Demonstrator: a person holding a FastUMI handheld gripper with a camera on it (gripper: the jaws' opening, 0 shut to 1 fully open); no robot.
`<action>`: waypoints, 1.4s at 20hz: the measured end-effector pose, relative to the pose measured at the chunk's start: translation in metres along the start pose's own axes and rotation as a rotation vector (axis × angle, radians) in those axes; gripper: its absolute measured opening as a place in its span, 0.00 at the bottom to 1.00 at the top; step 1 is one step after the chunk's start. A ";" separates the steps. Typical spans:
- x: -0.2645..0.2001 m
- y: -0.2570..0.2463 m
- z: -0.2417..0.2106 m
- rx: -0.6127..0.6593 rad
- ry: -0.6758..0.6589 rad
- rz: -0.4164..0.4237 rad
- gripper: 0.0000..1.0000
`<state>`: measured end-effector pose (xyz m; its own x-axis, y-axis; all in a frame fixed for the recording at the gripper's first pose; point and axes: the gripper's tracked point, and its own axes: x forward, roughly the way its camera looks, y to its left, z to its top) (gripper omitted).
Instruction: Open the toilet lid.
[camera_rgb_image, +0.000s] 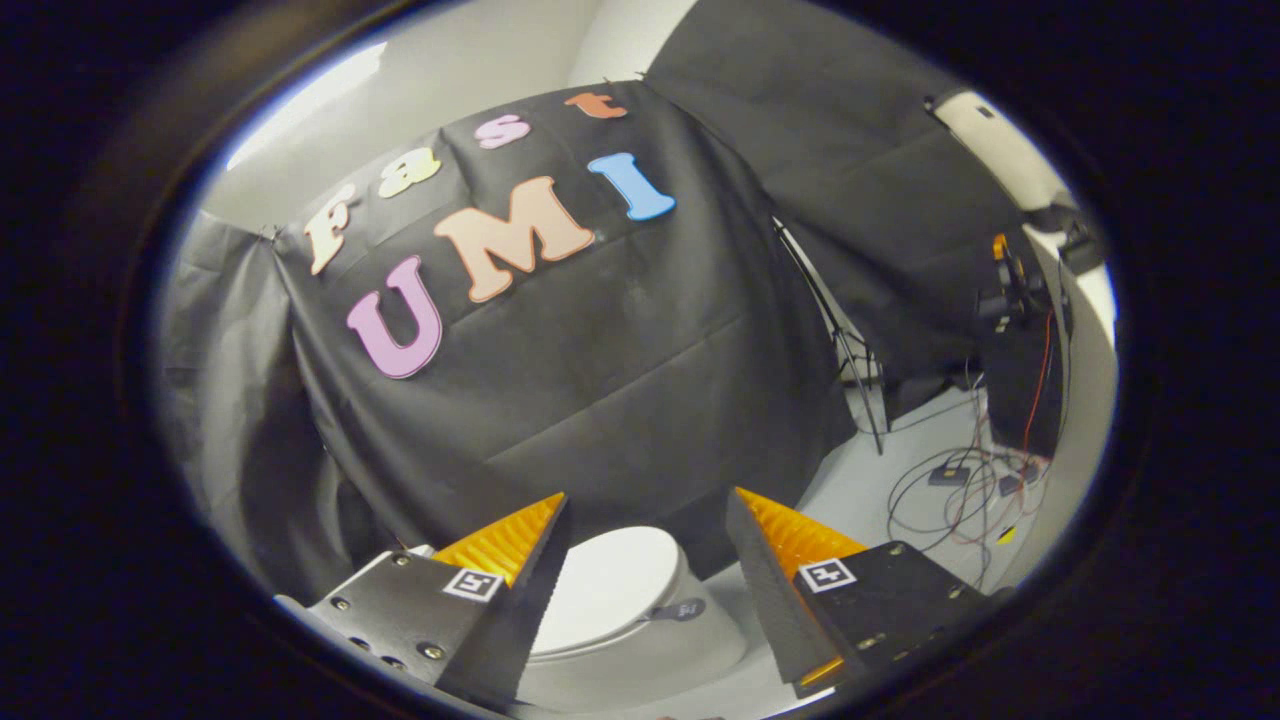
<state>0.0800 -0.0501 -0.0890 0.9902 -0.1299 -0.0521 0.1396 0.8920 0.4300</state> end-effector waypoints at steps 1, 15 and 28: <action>0.010 -0.001 -0.010 0.037 0.008 -0.002 0.91; 0.074 -0.039 -0.171 0.429 0.123 -0.112 0.91; 0.123 -0.063 -0.248 0.649 0.225 -0.234 0.50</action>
<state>0.1956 -0.0147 -0.3457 0.9227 -0.1317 -0.3622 0.3835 0.4059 0.8295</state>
